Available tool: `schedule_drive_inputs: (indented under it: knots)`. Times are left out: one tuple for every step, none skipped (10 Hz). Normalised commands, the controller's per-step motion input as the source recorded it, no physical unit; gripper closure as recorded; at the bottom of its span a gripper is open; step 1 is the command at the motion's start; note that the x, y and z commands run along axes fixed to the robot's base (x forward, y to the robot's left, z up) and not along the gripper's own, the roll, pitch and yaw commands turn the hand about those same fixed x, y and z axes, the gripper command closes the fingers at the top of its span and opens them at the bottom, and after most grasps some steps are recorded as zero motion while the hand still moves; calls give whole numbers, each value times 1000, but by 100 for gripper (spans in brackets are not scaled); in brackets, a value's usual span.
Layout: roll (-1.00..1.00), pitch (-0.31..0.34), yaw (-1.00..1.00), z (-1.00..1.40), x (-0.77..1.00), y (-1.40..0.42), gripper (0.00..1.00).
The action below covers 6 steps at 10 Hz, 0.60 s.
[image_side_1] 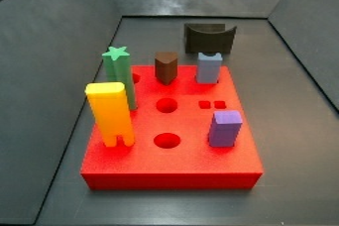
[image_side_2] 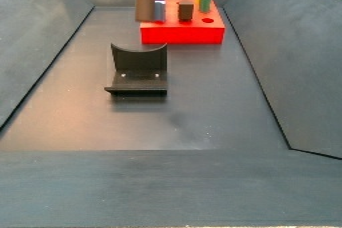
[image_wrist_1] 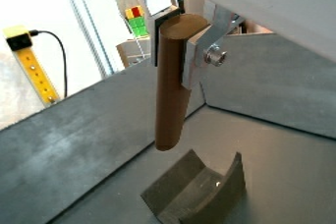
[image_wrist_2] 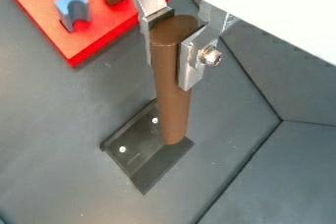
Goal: Pick up the oval object. Move up. Place the oval object on the fixture. Regrasp the oval object. Move to above the board. Insert the oval object.
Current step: Move to above the board.
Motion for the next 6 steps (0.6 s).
schedule_drive_inputs:
  knots:
    - [-69, 108, 10, 1000, -87, -44, 100]
    - [-68, 106, 11, 1000, -75, -40, 100]
    - [-71, 113, 13, 852, -48, -24, 100]
    - [-72, 118, 14, 770, -35, -18, 100]
    - [-73, 125, 18, 566, -12, -12, 100]
    - [-70, 130, 19, 486, -9, -9, 100]
